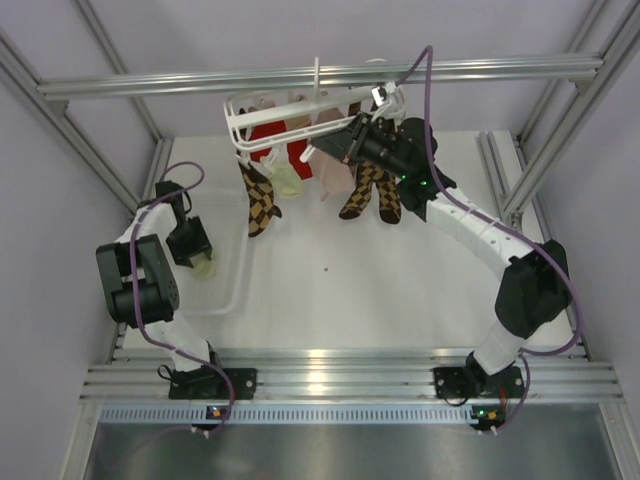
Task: Clip the socks to the hanger
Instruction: Pick up the sock from the bin.
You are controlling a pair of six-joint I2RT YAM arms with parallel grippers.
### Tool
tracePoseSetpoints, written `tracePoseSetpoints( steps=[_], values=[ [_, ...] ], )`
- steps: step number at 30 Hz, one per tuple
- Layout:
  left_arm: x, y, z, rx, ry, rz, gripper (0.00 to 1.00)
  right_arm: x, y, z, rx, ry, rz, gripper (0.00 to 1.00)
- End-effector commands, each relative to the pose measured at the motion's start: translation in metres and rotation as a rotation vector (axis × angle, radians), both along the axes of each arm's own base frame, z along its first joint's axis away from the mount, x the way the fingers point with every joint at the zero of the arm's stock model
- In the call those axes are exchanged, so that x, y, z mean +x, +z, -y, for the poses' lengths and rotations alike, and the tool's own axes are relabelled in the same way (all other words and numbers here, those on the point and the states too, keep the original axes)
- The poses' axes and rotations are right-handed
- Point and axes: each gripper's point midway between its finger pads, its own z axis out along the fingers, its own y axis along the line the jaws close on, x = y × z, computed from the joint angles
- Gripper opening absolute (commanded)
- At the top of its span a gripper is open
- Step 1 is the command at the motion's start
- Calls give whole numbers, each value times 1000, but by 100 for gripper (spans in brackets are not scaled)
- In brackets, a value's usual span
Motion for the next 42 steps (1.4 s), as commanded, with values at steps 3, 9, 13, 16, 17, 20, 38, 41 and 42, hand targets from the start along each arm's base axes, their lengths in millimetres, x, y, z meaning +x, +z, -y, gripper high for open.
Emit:
tracePoseSetpoints(
  steps=[3, 9, 13, 16, 17, 20, 38, 41, 42],
  values=[
    [0, 35, -3, 25, -22, 43, 57, 14, 15, 5, 7, -47, 44, 0],
    [-7, 48, 10, -10, -74, 43, 59, 14, 14, 5, 5, -45, 42, 0],
    [-19, 26, 16, -55, -70, -34, 57, 16, 12, 4, 5, -41, 36, 0],
    [-21, 14, 16, -56, -64, -63, 57, 17, 13, 3, 7, -46, 35, 0],
    [-20, 13, 15, -52, -65, -67, 56, 18, 13, 4, 7, -46, 38, 0],
    [-17, 8, 13, -51, -57, -81, 53, 18, 13, 4, 1, -47, 39, 0],
    [48, 74, 14, -47, -157, 152, 0, 18, 14, 3, 1, -44, 47, 0],
    [76, 123, 8, 5, -176, 318, 0, 17, 15, 3, 0, -45, 51, 0],
    [81, 132, 9, 17, -193, 347, 0, 17, 15, 3, -1, -45, 52, 0]
  ],
)
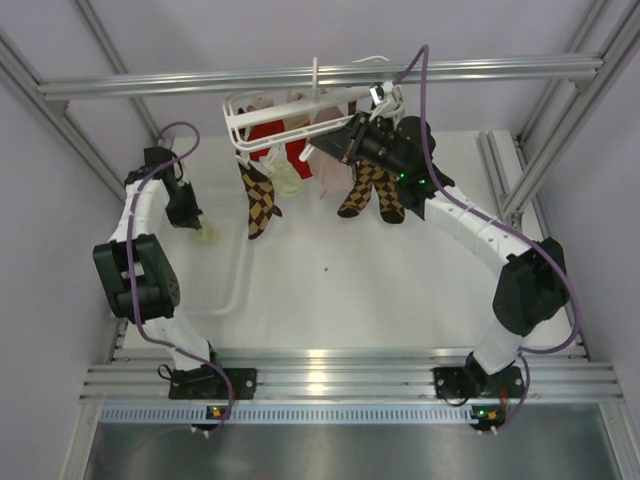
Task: Clip the socks to the hanger
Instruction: Pick up the sock from the bin, then place the sock in the bin.
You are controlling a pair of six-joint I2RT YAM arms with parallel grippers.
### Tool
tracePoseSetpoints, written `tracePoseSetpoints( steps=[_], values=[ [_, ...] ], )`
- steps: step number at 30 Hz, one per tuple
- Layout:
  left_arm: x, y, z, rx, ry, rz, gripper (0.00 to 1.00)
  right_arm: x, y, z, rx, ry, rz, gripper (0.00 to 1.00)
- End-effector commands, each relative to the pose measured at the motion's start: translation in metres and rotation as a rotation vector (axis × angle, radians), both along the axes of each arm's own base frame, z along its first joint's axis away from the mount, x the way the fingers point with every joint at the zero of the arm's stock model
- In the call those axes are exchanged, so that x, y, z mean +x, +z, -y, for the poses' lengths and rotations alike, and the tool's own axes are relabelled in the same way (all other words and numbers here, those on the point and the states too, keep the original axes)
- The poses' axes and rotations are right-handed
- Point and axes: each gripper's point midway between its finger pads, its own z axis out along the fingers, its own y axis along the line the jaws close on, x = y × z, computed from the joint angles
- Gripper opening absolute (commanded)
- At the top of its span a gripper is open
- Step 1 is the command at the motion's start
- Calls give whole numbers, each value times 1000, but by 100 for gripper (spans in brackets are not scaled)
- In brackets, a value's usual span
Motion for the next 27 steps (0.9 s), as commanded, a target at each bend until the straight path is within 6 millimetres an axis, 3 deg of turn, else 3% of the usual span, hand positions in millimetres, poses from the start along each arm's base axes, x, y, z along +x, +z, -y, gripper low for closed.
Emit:
tracePoseSetpoints(
  steps=[1, 4, 9, 14, 16, 27],
  values=[
    [35, 85, -2, 67, -60, 273, 0, 11, 18, 5, 20, -38, 29, 0],
    [36, 95, 4, 104, -129, 307, 0, 10, 16, 5, 18, -35, 28, 0],
    [5, 49, 14, 74, -242, 173, 0, 10, 17, 4, 18, -31, 30, 0],
    [-40, -15, 23, 21, -334, -45, 0, 10, 15, 3, 16, -29, 27, 0],
    [-54, -26, 26, 0, -369, -100, 0, 10, 16, 3, 16, -29, 30, 0],
    [-88, -18, 39, -28, -546, -157, 0, 11, 18, 4, 13, -34, 40, 0]
  ],
)
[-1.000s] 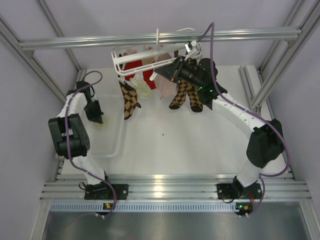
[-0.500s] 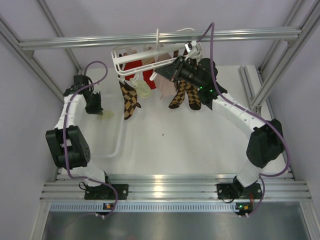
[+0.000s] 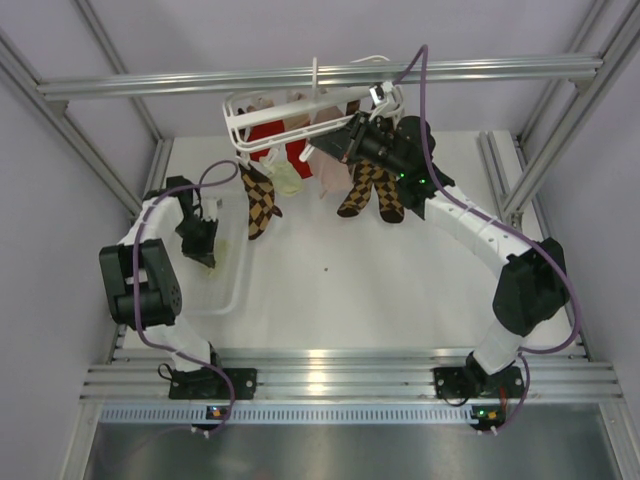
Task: Clip the socks to the hanger
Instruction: Place the sock in the bin.
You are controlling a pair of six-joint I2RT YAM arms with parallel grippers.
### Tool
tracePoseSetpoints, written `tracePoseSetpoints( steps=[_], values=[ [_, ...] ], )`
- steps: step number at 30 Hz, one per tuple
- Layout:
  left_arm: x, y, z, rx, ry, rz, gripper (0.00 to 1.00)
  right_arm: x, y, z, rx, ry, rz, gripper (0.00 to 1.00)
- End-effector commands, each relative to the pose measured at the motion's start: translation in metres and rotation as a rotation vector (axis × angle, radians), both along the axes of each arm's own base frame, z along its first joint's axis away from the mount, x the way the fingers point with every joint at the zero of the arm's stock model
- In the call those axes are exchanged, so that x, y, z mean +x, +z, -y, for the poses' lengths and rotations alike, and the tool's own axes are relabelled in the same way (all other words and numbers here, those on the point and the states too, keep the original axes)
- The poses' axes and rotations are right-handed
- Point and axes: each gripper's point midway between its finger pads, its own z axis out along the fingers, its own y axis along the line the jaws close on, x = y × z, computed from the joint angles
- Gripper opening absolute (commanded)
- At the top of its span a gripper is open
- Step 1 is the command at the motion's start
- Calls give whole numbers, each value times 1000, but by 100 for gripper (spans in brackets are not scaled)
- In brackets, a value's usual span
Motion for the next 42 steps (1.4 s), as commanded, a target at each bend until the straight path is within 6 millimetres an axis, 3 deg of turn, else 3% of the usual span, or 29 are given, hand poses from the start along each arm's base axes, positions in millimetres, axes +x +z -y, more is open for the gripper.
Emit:
tracePoseSetpoints(
  steps=[1, 5, 10, 15, 21, 25, 30, 33, 36, 42],
  values=[
    [-18, 17, 7, -20, -101, -4, 0, 11, 18, 4, 19, -34, 40, 0],
    [-23, 19, 8, -21, -78, -12, 0, 11, 18, 4, 19, -34, 43, 0],
    [10, 50, 13, -39, -5, 174, 0, 11, 18, 4, 18, -33, 42, 0],
    [34, 82, 43, -247, 96, 248, 0, 11, 19, 5, 18, -35, 50, 0],
    [41, 97, 60, -462, 269, 147, 0, 8, 22, 7, 16, -33, 59, 0],
    [48, 104, 51, -545, 391, 138, 0, 7, 22, 7, 16, -31, 59, 0],
    [62, 117, 34, -507, 435, 250, 0, 6, 21, 8, 18, -31, 57, 0],
    [60, 108, 25, -451, 497, 215, 0, 6, 22, 8, 21, -29, 59, 0],
    [49, 89, 29, -517, 553, 99, 0, 6, 22, 7, 21, -29, 59, 0],
    [44, 85, 41, -628, 559, 55, 0, 8, 22, 6, 18, -30, 60, 0]
  ],
)
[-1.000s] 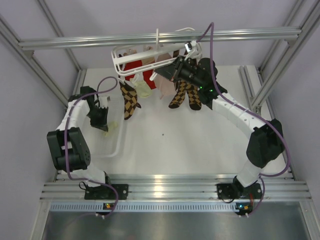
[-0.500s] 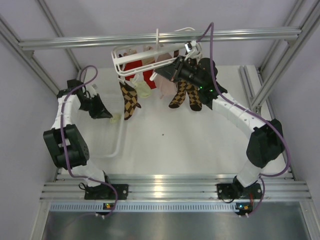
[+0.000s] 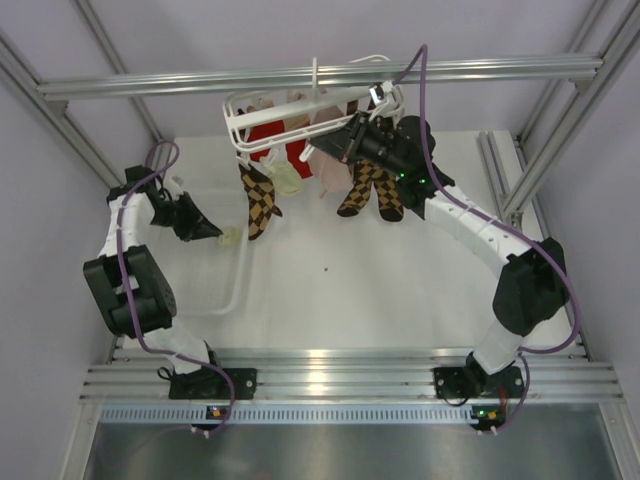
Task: Clip the socks to the hanger
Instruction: Place the sock in the bin.
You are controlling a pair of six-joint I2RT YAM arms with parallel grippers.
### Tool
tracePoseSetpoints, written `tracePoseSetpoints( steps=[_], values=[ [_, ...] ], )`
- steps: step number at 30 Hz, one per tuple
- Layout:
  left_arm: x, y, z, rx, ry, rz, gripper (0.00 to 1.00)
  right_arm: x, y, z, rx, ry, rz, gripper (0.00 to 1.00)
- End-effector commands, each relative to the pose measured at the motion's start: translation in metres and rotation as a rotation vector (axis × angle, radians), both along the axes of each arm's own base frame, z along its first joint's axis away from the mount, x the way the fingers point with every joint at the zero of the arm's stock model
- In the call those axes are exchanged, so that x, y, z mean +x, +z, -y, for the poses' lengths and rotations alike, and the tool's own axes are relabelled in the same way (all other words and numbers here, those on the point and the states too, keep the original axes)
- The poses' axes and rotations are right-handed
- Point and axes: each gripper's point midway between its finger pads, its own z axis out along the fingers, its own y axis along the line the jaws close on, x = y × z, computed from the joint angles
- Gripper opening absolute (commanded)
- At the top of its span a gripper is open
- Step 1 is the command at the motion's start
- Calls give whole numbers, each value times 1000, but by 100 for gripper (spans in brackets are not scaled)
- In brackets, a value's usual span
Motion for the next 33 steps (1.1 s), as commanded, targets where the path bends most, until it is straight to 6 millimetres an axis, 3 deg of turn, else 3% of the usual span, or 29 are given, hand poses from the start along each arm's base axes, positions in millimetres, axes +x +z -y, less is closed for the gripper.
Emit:
tracePoseSetpoints(
  steps=[1, 5, 10, 16, 23, 24, 26, 30, 33],
  values=[
    [-2, -3, 9, -107, 13, -23, 0, 7, 22, 6, 26, -28, 53, 0],
    [-7, -18, -3, -50, 35, -69, 0, 8, 23, 5, 25, -24, 56, 0],
    [-10, -35, -38, 160, 64, -122, 0, 9, 23, 4, 24, -22, 55, 0],
    [-15, -48, -71, 257, 139, -183, 0, 9, 24, 4, 24, -16, 57, 0],
    [-22, -51, -101, 360, 191, -223, 19, 7, 25, 4, 24, -15, 62, 0],
    [-21, -50, -103, 370, 191, -221, 29, 8, 26, 4, 25, -15, 62, 0],
    [-20, -46, -105, 386, 185, -206, 36, 8, 25, 4, 27, -14, 60, 0],
    [-17, -32, -110, 433, 161, -137, 41, 7, 25, 2, 29, -9, 58, 0],
    [-14, -21, -102, 434, 42, -40, 43, 8, 26, 2, 30, -8, 59, 0]
  ],
)
